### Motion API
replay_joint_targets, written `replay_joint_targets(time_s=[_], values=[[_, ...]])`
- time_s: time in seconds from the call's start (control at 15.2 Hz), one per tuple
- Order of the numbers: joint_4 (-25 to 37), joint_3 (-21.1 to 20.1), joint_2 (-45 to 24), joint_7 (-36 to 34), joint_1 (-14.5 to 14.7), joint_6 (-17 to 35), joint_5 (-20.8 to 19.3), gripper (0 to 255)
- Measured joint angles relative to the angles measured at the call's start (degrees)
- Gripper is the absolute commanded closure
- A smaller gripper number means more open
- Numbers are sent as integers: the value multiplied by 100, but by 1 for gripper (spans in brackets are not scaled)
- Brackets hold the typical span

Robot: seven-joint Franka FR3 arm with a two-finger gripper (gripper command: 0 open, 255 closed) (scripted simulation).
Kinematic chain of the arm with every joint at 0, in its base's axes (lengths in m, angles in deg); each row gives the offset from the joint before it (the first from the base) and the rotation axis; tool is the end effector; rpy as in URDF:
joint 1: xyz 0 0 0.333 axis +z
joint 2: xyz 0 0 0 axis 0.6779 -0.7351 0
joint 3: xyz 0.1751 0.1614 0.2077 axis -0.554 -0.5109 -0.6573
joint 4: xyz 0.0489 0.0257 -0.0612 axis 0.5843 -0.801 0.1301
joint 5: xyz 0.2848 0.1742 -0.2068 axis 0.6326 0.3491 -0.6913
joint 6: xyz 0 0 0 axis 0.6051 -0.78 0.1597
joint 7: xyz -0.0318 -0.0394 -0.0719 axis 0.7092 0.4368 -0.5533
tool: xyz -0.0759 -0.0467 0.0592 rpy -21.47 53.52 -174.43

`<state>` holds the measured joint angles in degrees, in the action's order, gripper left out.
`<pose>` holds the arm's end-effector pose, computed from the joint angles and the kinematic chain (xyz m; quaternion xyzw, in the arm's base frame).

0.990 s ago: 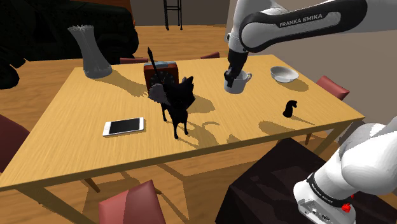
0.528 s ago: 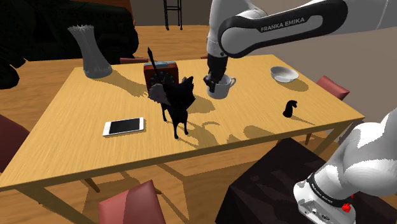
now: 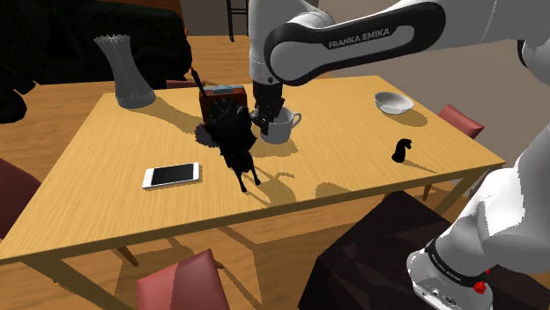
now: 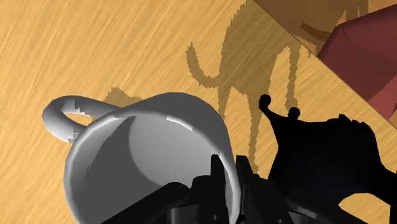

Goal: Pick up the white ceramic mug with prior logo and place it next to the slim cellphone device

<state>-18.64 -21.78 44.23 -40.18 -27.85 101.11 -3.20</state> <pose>0.5315 0.2562 0.4919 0.9910 0.1266 0.0337 0.0275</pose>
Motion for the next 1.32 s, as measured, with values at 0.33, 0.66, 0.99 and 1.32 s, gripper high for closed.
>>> replay_joint_targets(time_s=[0.33, 0.66, 0.99, 1.32], values=[[1140, -226, -880, -628, 396, -333, -252, 255], [2485, -345, -1848, -1148, 878, -793, -529, 255], [4491, -345, -3115, -1478, 1494, -1584, -810, 255], [5267, -307, -3704, -1571, 1744, -1785, -908, 255]])
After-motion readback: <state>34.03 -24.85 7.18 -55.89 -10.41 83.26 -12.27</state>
